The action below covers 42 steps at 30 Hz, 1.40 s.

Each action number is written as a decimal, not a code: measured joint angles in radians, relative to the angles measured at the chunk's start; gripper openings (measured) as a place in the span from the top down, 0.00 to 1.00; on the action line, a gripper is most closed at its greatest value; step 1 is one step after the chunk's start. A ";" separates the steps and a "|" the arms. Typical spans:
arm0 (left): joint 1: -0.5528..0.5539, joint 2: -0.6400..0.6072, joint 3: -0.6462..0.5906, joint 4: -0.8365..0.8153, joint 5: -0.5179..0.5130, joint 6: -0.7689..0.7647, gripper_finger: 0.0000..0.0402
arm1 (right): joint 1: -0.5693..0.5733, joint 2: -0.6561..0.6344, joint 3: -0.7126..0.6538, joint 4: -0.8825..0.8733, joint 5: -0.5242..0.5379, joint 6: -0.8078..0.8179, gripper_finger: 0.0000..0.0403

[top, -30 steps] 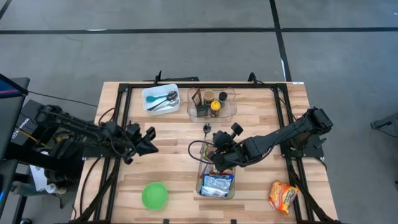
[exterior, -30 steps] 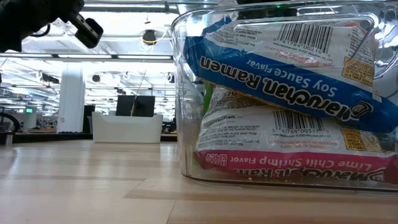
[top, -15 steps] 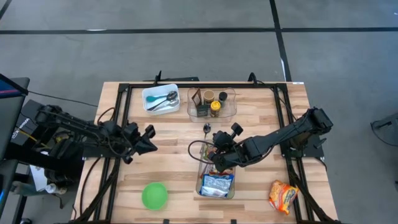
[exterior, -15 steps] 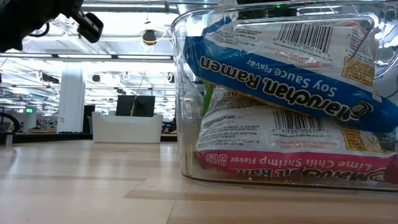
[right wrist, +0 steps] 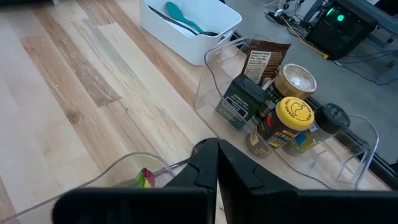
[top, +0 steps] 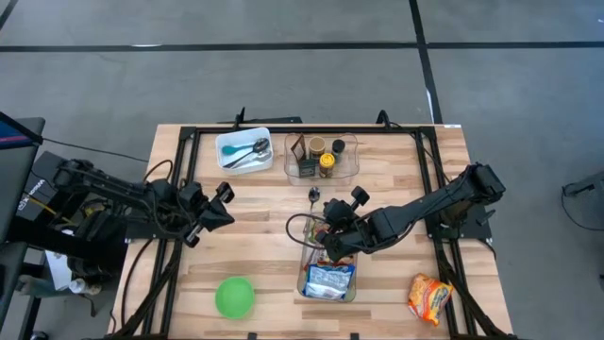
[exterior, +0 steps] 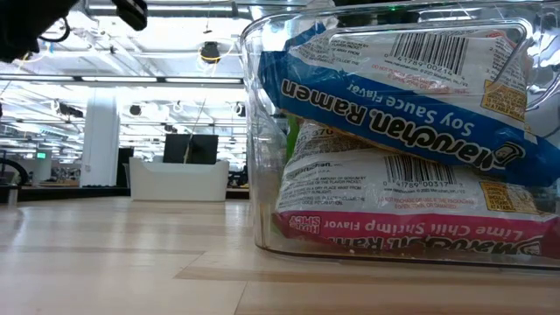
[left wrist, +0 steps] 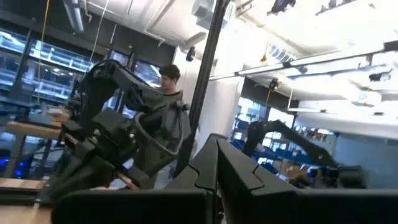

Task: Pick & Place Food Item
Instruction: Put the orange noodle pack into the bottom transparent bin

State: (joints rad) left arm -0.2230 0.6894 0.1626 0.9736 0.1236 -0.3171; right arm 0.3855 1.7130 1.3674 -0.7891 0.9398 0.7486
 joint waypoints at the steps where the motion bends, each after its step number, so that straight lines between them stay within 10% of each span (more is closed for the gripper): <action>1: 0.000 0.001 0.009 -0.012 0.000 0.019 1.00 | 0.000 0.000 0.000 0.000 0.000 0.000 0.99; 42: 0.000 0.163 0.021 -0.201 -0.250 0.208 1.00 | 0.000 0.000 0.000 0.068 -0.054 0.003 0.99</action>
State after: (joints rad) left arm -0.2230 0.8522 0.1837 0.7723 -0.1265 -0.1091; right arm 0.3855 1.7130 1.3674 -0.7210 0.8860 0.7517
